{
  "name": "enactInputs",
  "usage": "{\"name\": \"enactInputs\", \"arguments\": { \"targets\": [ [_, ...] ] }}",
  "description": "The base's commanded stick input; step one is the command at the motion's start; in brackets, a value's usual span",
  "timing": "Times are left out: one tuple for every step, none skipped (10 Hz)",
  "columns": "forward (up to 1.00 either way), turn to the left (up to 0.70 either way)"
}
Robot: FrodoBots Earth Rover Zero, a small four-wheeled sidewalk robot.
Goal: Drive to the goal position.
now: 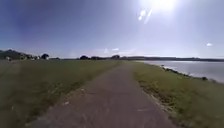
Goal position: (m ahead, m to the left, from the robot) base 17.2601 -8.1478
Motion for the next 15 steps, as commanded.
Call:
{"name": "enactInputs", "arguments": {
  "targets": [
    [0.70, 0.00],
    [0.70, 0.00],
    [0.70, 0.00],
    [0.70, 0.00],
    [0.70, 0.00],
    [0.70, 0.00],
    [0.70, 0.00],
    [0.70, 0.00],
    [0.70, 0.00],
    [0.70, 0.00],
    [0.70, 0.00],
    [0.70, 0.00],
    [0.70, 0.00],
    [0.70, 0.00],
    [0.70, 0.00]
  ]
}}
